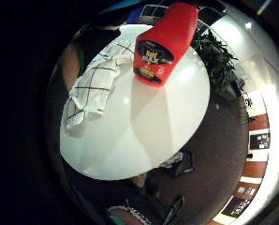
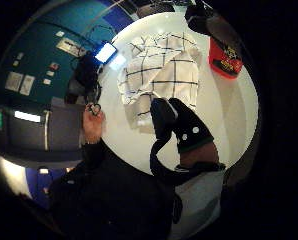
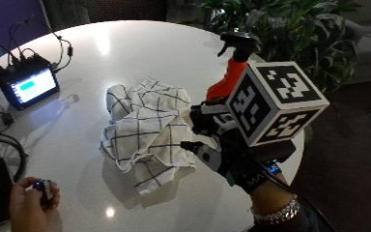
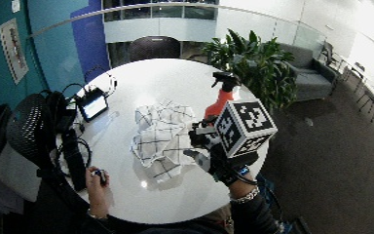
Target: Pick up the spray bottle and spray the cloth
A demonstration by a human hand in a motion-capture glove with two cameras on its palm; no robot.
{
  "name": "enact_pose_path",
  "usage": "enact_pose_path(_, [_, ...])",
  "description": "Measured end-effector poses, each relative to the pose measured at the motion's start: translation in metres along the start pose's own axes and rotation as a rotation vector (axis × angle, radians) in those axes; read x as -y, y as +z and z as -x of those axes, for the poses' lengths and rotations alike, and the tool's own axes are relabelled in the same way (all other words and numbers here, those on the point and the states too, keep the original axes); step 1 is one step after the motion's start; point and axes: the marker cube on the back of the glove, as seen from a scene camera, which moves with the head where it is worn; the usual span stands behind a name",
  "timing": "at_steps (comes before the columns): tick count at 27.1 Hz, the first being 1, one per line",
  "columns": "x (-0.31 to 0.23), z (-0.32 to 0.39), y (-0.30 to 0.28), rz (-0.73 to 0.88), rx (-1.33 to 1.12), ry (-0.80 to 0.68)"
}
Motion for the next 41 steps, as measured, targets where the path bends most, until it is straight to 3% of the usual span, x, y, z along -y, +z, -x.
enact_pose_path(19, [0.008,-0.003,0.002,-0.008,0.028,0.034])
enact_pose_path(41, [0.063,-0.041,-0.006,-0.426,0.366,0.441])
